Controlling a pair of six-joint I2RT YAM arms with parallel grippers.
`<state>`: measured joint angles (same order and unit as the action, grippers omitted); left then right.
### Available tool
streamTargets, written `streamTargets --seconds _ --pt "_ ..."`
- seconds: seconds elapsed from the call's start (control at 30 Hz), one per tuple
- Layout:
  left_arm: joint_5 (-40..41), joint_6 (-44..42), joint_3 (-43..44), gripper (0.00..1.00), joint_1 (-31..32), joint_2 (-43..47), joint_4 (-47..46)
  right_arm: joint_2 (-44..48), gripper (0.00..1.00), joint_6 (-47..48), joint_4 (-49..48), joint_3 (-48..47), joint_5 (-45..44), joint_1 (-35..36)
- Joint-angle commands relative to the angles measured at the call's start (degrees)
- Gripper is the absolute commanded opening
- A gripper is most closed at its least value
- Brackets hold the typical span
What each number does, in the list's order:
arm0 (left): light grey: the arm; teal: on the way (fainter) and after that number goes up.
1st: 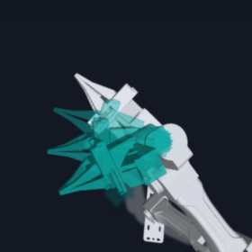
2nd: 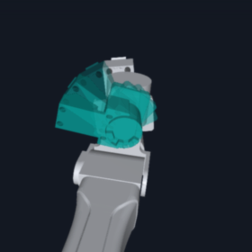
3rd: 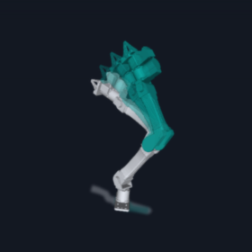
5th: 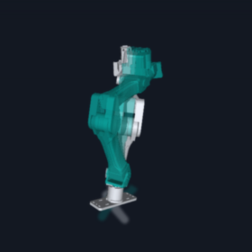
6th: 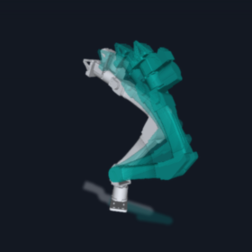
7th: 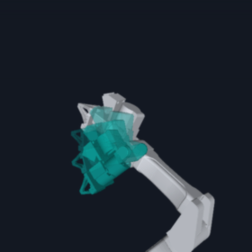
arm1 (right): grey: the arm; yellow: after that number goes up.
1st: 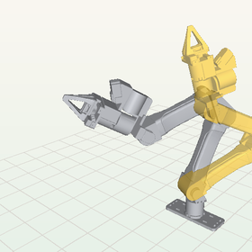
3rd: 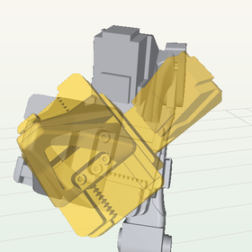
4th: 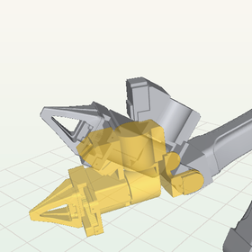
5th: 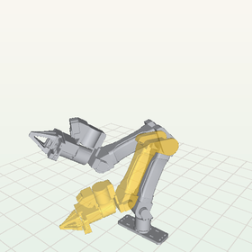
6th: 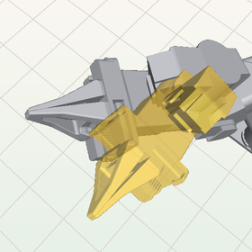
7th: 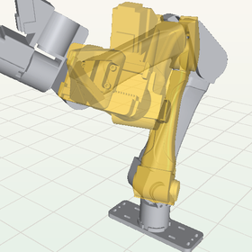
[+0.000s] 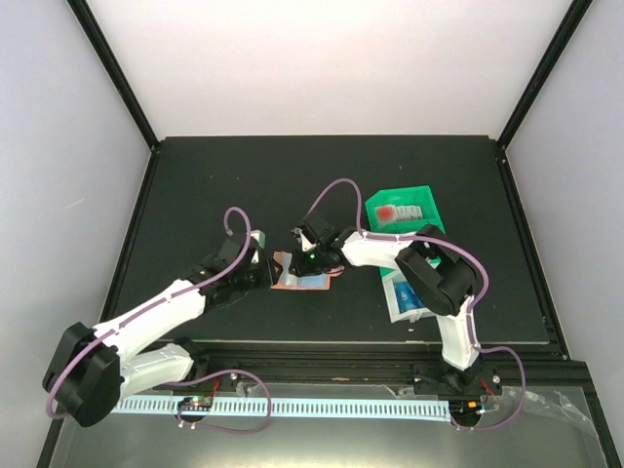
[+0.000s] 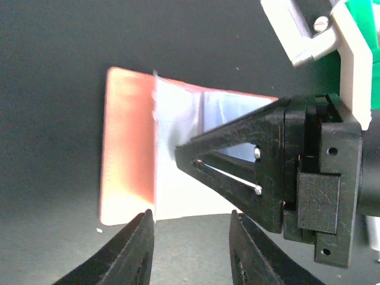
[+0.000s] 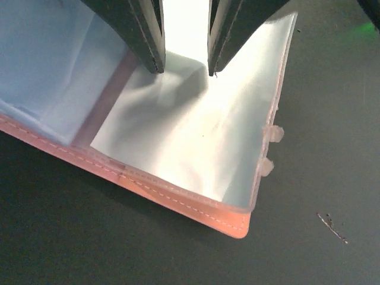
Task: Put the credit cards into the card holder
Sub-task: Open the card holder at the center of the board.
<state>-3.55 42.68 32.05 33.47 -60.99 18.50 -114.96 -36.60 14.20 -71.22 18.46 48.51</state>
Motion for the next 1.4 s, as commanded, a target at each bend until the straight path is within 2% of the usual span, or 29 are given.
streamTargets --seconds 0.0,0.13,0.23,0.33,0.43,0.57,0.73,0.93,1.2,1.37 --pt "-8.0 0.6 -0.3 0.32 0.2 -3.2 -5.7 -1.5 0.23 -2.9 -1.1 1.7 -1.3 0.3" --pt "-10.8 0.5 0.4 0.24 0.1 -8.3 -9.5 -0.8 0.23 -3.3 -1.1 2.8 -2.8 0.3" --pt "-11.1 -0.2 2.0 0.22 0.2 -10.8 -9.9 0.1 0.22 -3.1 -0.7 2.8 -3.8 0.3" --pt "-9.4 -1.1 3.2 0.21 0.2 -14.6 -10.3 0.7 0.22 -2.4 -1.4 2.7 -2.9 0.2" --pt "-8.4 -1.3 4.2 0.14 0.0 -18.4 -10.3 1.4 0.2 -1.7 -1.7 2.5 -2.1 0.2" --pt "-5.1 -0.5 3.7 0.11 0.0 -21.2 -10.0 3.9 0.19 -0.9 -0.6 3.0 -3.6 0.2" --pt "-3.6 0.1 2.6 0.1 0.0 -22.0 -9.5 7.0 0.21 0.3 5.2 2.6 -8.1 0.2" --pt "-3.8 0.9 1.7 0.1 -0.1 -22.4 -9.3 7.3 0.3 1.3 10.8 2.4 -13.5 0.7" --pt "-3.3 2.5 -0.8 0.12 -0.1 -22.6 -9.6 4.9 0.3 1.4 13.9 2.6 -18.2 1.0" --pt "-4.5 1.4 -0.4 0.13 0.0 -21.5 -9.2 9.9 0.32 3.6 14.1 0.5 -15.1 1.0"
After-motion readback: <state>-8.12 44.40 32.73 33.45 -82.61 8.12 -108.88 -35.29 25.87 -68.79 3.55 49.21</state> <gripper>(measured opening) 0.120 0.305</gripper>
